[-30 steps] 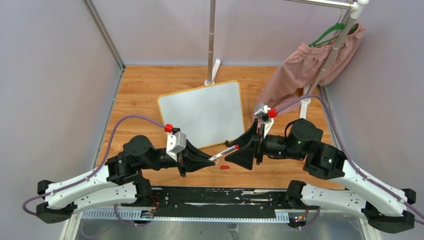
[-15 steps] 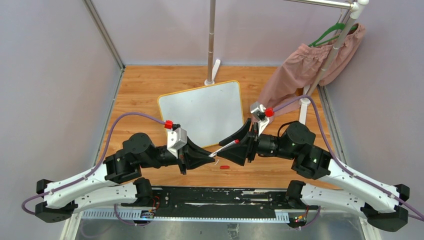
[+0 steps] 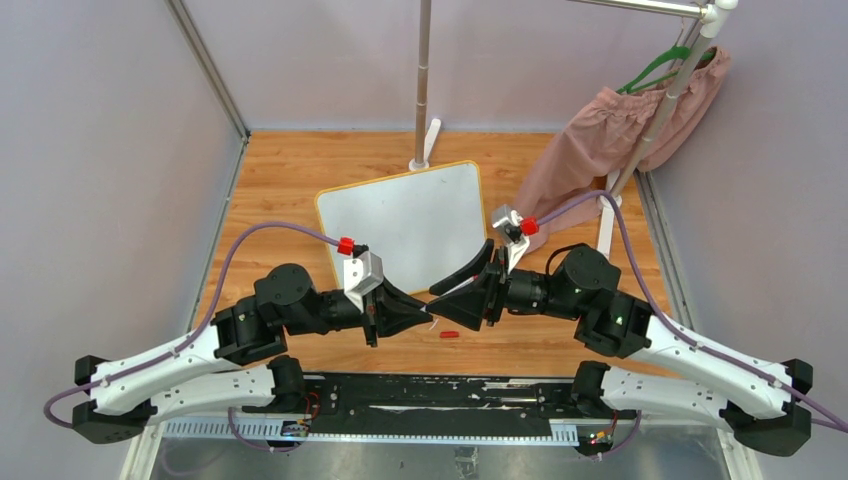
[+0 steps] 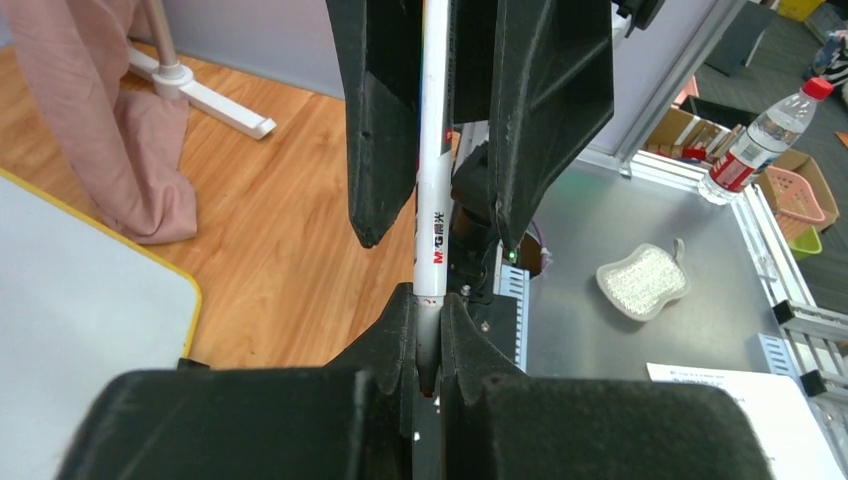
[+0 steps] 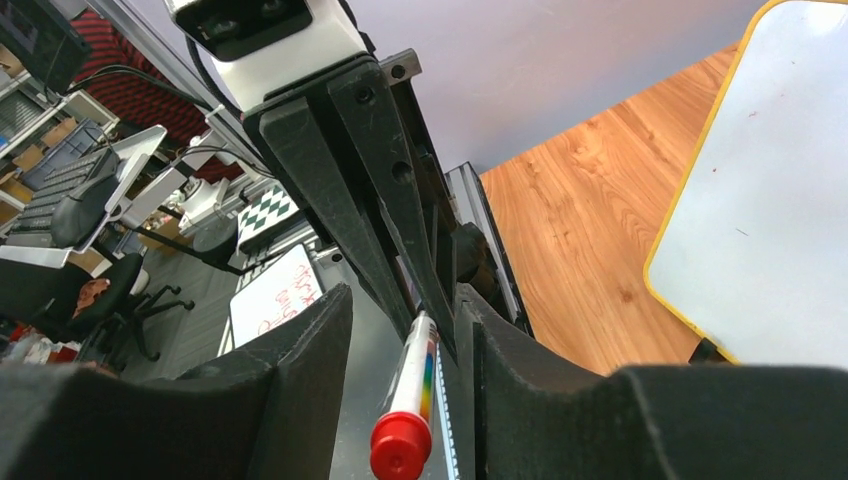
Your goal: Write a sentence on the whiteboard
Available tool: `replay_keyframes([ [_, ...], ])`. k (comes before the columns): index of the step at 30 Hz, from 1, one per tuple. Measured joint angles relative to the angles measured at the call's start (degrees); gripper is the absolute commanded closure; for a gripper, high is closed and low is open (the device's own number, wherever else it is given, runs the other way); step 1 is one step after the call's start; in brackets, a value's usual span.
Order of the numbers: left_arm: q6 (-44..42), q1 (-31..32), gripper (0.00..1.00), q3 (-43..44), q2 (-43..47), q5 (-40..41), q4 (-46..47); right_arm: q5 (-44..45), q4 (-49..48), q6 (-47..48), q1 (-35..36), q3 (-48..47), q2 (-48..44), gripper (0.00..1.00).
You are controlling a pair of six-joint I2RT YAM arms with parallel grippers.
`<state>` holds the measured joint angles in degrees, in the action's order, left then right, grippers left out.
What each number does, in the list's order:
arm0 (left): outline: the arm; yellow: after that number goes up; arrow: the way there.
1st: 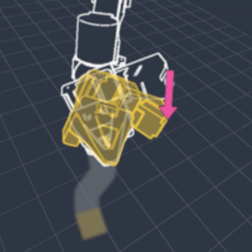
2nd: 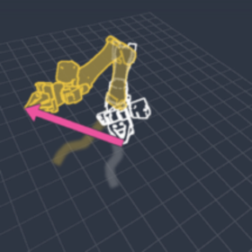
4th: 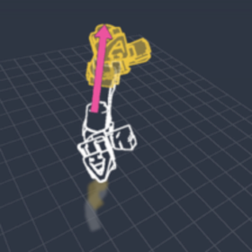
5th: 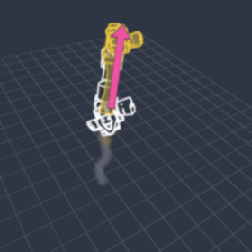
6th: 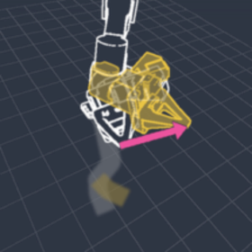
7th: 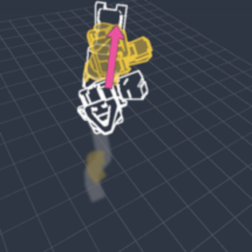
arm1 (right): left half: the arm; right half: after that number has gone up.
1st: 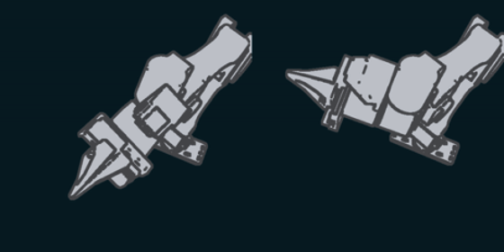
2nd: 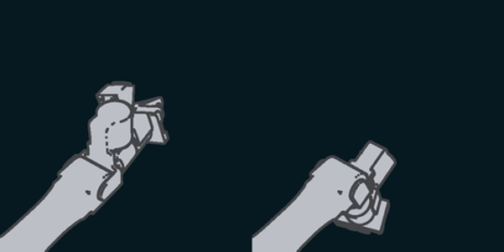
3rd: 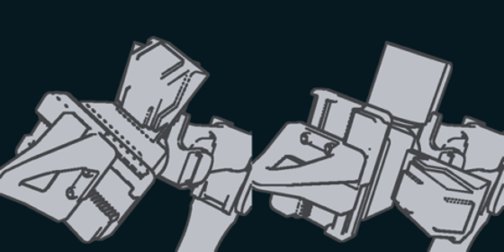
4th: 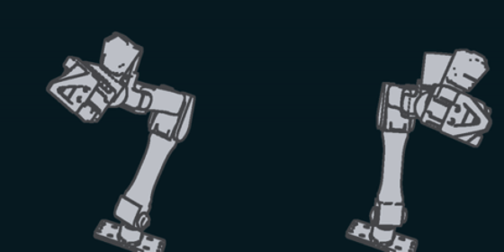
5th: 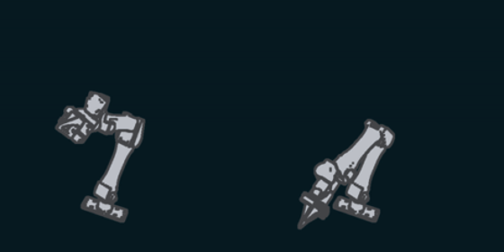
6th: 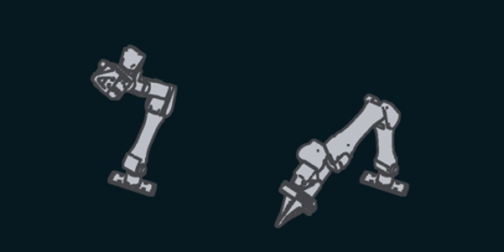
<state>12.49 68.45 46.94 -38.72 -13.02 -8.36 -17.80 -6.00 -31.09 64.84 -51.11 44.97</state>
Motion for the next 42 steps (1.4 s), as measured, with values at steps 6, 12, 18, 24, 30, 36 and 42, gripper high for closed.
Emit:
replay_keyframes([
  [6, -0.04, 0.00, 1.00, 0.42, 0.57, 1.55, -0.70, 0.39, 0.04, 0.00, 0.48, 0.00, 0.68, 0.68],
  [12, -0.04, 0.00, 1.00, 0.74, 0.87, 1.75, -0.98, 0.92, 0.15, 0.00, 0.55, 0.02, 0.63, 0.70],
  [18, -0.04, 0.00, 1.00, 0.74, 0.90, 1.73, -1.09, 1.53, 1.05, 0.02, 0.74, 0.02, 1.07, 0.75],
  [24, 0.09, -0.02, 1.00, 0.74, 0.90, 2.05, -1.44, 2.49, 1.40, 0.26, 1.07, 0.02, 1.40, 0.96],
  [30, -0.44, 0.00, 0.01, 0.74, 1.03, 3.23, -2.16, 4.15, 1.07, 0.55, 1.20, 0.94, 0.44, 1.00],
  [36, -0.17, 0.00, 0.00, -3.28, 7.78, 14.88, -5.27, 11.17, 2.16, 3.72, 1.22, 1.33, -3.76, 1.00],
  [42, -1.97, -1.99, 0.00, -3.98, 11.76, 30.16, -11.41, 19.08, 6.38, 8.94, 1.25, 1.33, -7.78, 1.00],
])
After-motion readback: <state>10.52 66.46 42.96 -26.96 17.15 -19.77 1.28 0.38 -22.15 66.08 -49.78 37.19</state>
